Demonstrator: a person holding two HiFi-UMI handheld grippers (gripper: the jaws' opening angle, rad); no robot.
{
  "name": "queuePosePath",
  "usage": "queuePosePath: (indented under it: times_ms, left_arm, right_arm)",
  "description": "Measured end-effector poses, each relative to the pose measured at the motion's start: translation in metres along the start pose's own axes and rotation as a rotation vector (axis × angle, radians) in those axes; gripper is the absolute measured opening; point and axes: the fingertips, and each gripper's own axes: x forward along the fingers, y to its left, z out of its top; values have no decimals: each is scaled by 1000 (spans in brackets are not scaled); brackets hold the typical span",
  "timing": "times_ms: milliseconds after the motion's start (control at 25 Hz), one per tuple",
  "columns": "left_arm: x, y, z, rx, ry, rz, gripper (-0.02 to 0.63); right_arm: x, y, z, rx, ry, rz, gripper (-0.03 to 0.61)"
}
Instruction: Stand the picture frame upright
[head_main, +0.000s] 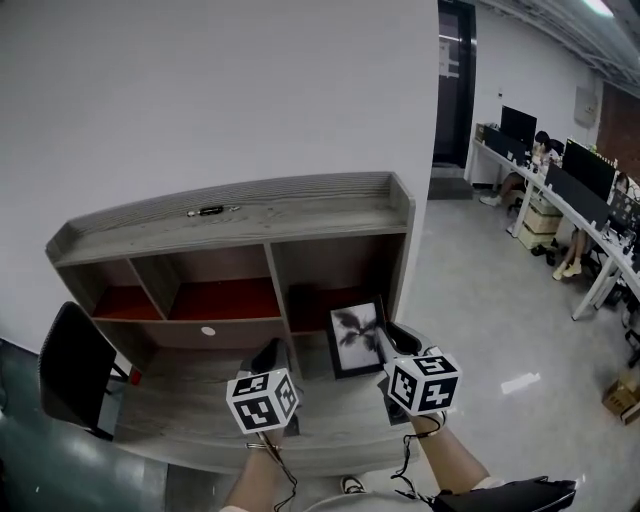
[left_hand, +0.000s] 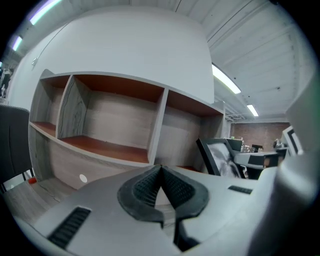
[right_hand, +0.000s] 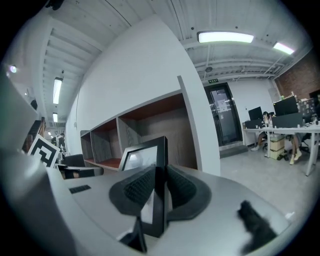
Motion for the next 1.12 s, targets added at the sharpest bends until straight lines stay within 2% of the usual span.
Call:
queuePosePath:
  times_ms: [520, 1120]
  left_arm:
    - [2, -11, 68, 39, -90, -38, 12]
    - [-3, -17, 139, 98, -189, -59, 12]
  right_arm:
    - [-9, 0, 75, -23, -152, -32, 86]
    - [-7, 13, 141, -63, -286, -18, 86]
